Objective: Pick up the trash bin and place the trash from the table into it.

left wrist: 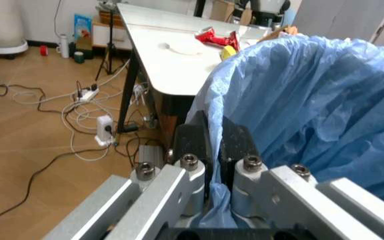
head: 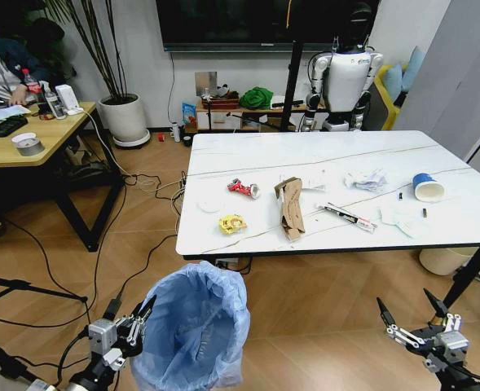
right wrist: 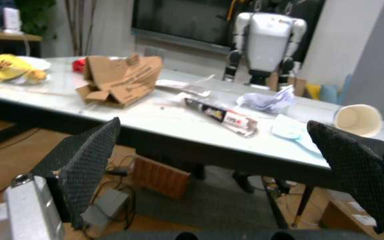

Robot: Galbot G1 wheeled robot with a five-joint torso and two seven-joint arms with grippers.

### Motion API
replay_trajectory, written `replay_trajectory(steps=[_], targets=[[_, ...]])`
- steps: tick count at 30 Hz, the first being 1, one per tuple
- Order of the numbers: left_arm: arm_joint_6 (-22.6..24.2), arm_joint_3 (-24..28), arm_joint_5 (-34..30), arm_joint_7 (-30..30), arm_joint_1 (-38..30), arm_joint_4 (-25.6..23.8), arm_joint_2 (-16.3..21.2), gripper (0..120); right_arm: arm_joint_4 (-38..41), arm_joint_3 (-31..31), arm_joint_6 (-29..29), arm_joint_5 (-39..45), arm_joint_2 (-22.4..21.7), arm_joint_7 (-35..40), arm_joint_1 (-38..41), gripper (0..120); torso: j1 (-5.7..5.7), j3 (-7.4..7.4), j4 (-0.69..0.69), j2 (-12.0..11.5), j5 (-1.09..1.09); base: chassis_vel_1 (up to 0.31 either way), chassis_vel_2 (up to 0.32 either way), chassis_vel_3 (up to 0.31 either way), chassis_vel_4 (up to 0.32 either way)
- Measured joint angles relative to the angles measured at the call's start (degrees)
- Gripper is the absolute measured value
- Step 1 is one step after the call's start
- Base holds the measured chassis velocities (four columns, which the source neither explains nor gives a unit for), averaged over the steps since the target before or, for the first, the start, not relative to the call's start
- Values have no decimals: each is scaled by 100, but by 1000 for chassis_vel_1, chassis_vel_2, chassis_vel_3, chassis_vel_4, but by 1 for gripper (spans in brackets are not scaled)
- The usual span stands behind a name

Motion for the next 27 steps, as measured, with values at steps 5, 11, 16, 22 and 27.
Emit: replay_trajectory(steps=[5,11,16,22,27], targets=[[165,-33,11,-124,57,21,-72,0,93,-105,84,116,-220,511,9,100,-9,-10,0,-18,0,0,0,0,0],[336,-56,-99,-257,21,17,-79,0,418,-224,-425,224,-488,1126,67,100,-15,-18,-1,-33,-1,0,0,0,0],[417,-96,-200,-276,13,-28,-86,0,617,-341,-941,550,-751,1333,203,100,-19,-23,2,-42,1,0,0,0,0],[413,-163,-197,-201,144,-77,-161,0,846,-743,-1751,1067,-1644,1986,540,100,-24,-30,2,-53,-1,0,0,0,0],[401,-209,-175,-138,326,-143,-241,0,493,-1220,-1947,1324,-2197,2171,965,100,-28,-34,0,-61,1,0,0,0,0]])
